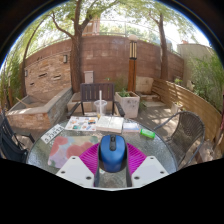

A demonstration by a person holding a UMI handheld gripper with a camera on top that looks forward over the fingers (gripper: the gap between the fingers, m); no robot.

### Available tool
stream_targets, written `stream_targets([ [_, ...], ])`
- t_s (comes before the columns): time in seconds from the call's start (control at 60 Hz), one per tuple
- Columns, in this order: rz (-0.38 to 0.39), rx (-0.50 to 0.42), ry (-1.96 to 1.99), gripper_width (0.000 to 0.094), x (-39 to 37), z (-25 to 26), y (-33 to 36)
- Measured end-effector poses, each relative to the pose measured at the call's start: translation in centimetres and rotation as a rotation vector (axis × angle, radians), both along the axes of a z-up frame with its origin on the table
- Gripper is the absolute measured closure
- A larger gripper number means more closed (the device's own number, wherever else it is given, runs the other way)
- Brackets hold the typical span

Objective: Arrange mouse

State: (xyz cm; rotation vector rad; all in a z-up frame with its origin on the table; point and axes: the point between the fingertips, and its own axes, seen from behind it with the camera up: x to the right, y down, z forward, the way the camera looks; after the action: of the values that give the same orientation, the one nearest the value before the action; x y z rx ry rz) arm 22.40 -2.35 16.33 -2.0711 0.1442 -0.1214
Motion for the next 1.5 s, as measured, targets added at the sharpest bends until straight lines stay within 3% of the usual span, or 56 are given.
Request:
stream_targets([
  [0.1, 0.058, 0.122, 0.030, 0.0571, -3.6, 4.9, 6.1],
  [0.2, 0.133, 0.126, 0.047, 0.0572, -8.6, 3.7, 11.6],
  [0.3, 0.197, 0.018, 0.087, 0.0575, -14.4, -4.4, 14.1],
  [0.417, 0.213, -0.152, 0.086, 0.0568, -16.0, -12.8, 14.8],
  [0.5, 0.213, -0.214, 0.065, 0.0529, -15.8, -16.1, 14.8],
  [0.583, 0.224, -0.224, 0.036, 0.0420, -16.0, -16.8, 14.0],
  [0.733, 0.252, -0.170, 0.006, 0.0074, -16.0, -12.5, 12.7],
  [1.05, 0.197, -0.180, 0.006, 0.0084, -16.4, -1.0, -0.1],
  [1.25, 0.205, -0.198, -0.010, 0.0085, -16.3, 1.2, -6.2],
  [1.5, 0.218, -0.196, -0.014, 0.0085, -16.5, 1.7, -8.3],
])
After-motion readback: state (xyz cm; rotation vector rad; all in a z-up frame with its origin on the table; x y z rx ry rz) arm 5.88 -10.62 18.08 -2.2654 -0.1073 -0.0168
